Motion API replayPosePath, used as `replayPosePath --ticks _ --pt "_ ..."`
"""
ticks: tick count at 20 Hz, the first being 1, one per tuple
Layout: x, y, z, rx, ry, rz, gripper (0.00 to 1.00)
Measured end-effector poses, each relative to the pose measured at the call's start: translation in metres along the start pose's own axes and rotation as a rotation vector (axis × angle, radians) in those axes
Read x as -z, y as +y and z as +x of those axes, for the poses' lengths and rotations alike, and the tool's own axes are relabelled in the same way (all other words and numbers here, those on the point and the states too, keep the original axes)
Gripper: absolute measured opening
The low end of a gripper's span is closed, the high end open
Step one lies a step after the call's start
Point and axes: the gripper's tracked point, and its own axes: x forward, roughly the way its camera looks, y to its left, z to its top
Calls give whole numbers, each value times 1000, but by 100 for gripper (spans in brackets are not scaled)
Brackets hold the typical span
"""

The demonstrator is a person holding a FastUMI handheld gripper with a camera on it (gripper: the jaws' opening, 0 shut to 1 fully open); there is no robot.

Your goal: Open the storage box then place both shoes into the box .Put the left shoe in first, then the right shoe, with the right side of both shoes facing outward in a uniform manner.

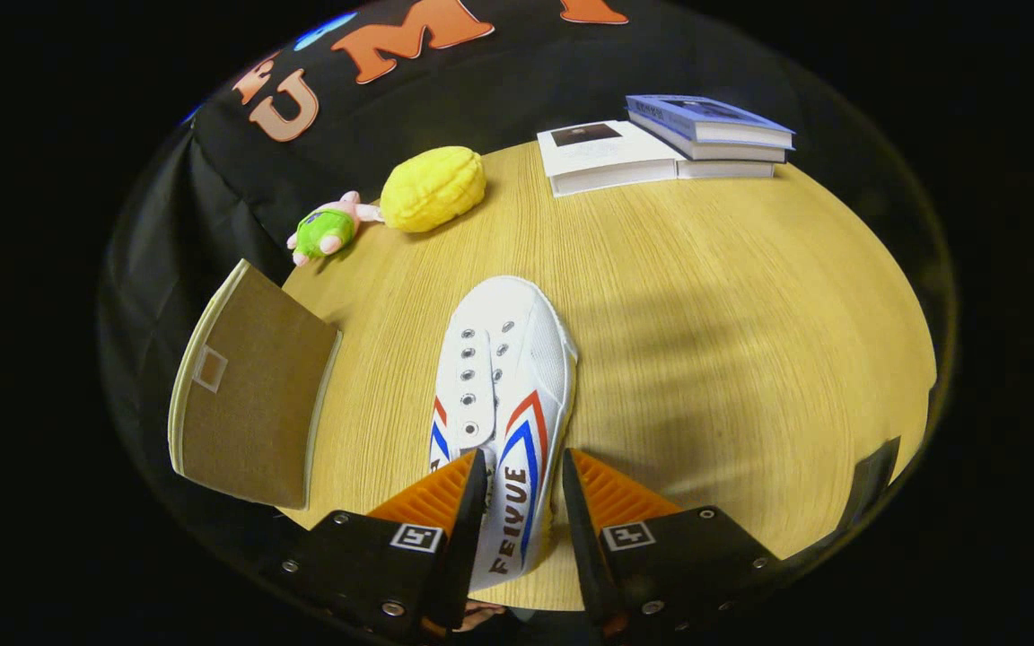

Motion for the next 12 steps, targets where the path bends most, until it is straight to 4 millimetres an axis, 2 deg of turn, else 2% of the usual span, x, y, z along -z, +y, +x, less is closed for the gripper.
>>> replayPosePath --ticks 5,6,9,11,12 --pt "-1 -2 3 -25 8 65 37" --pt "-3 -5 3 -31 7 87 30" --pt "-6 -5 2 -24 -11 90 20" --pt "-10 -4 -2 -23 -24 86 15" --pt "-16 4 -14 -46 -25 97 15"
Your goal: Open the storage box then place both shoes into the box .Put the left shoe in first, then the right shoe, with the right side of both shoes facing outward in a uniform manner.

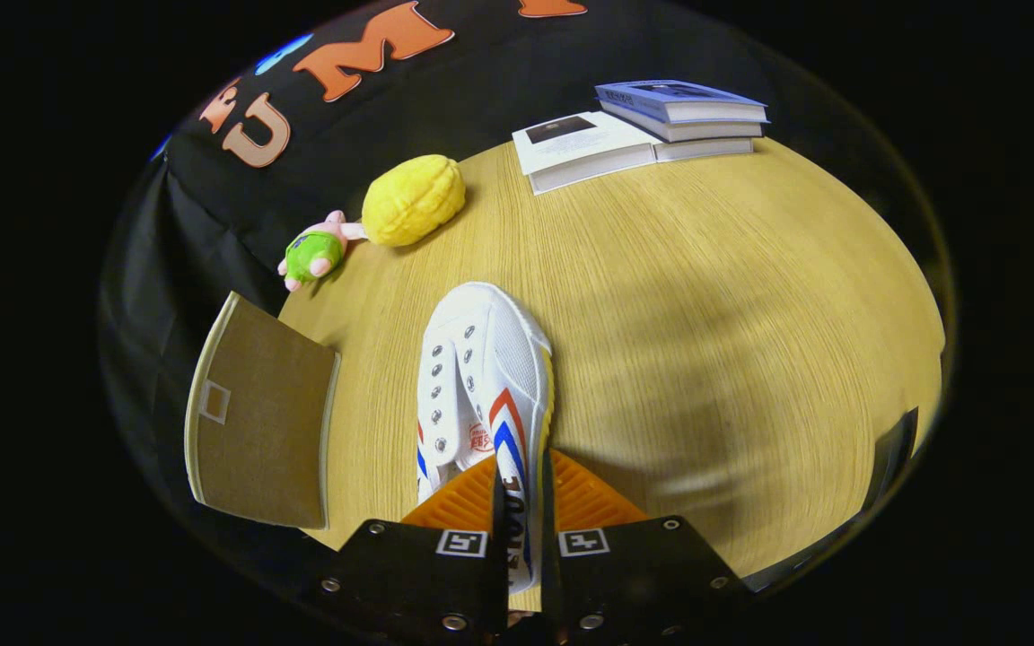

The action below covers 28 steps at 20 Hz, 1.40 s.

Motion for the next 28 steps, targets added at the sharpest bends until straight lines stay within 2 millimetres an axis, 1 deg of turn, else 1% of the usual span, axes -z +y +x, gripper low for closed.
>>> replayPosePath --ticks 1,6,10,14,17,19,20,22,25,26,28 --pt "-2 12 -5 -27 -3 10 15" --pt "-21 57 -36 -91 -53 -9 15" --pt "-30 100 -58 -137 -80 -44 14" --pt "-34 155 -75 -205 -84 -78 14" --pt "-31 196 -83 -266 -69 -102 15" --pt "-33 222 -86 -288 -74 -129 14" --pt "-29 235 -81 -300 -79 -137 14" --pt "-28 264 -82 -330 -81 -166 14" --pt "-20 303 -80 -377 -59 -216 14" --pt "-16 313 -76 -384 -51 -227 14" --pt "-7 324 -65 -376 -30 -256 14"
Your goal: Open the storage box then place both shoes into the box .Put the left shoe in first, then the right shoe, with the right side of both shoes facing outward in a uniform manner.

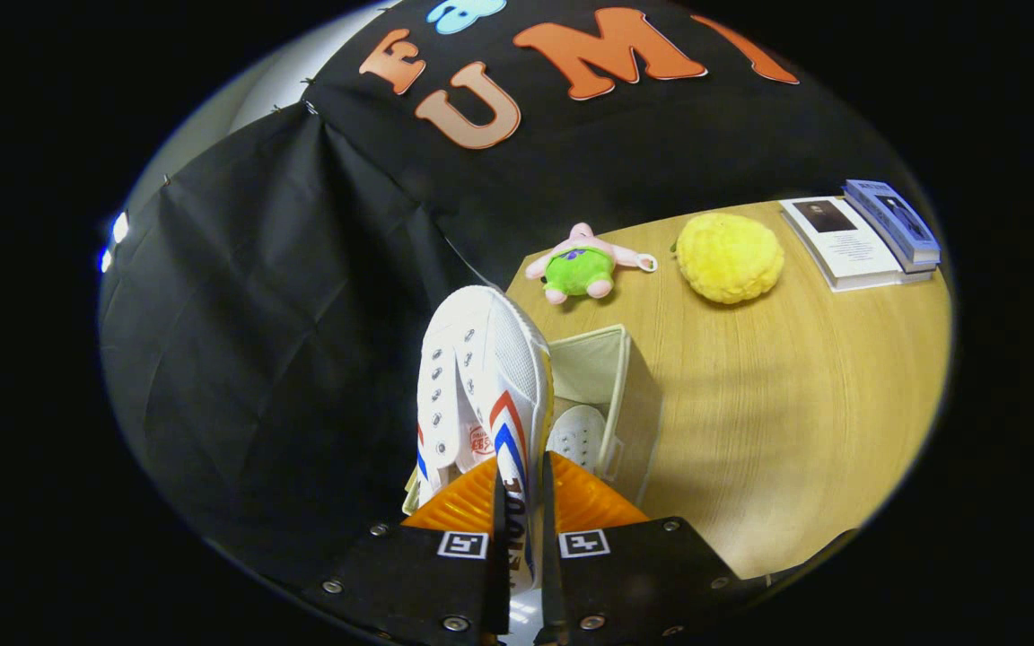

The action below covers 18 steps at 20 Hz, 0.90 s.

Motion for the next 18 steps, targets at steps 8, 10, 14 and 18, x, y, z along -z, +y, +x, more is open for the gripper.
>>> replayPosePath --ticks 8,10,14,18 --pt "31 -5 38 77 138 -49 14" --pt "37 -17 49 106 146 -16 16" --pt "25 -2 54 44 87 32 39" --pt "-1 22 33 -59 -13 31 52"
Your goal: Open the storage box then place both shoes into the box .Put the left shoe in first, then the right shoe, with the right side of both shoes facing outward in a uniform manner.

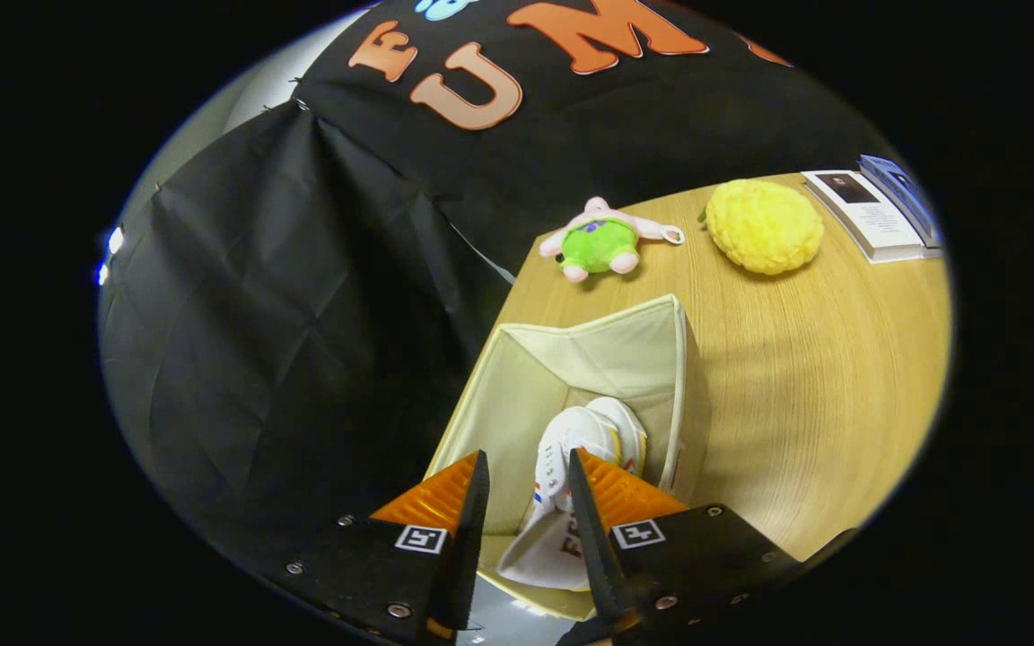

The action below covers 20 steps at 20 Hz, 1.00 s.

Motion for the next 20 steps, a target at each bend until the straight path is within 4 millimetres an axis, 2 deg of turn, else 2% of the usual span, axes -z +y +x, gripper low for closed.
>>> replayPosePath --ticks 3,6,8,12,14,17,20 --pt "-18 1 -29 9 -87 -90 62" --pt "-36 1 -60 6 -198 -165 78" --pt "-48 -3 -84 18 -271 -210 83" --pt "-69 -17 -125 58 -390 -296 88" --pt "-80 -33 -142 83 -464 -332 89" --pt "-100 -50 -184 148 -587 -394 89" --pt "-111 -65 -226 206 -691 -418 91"
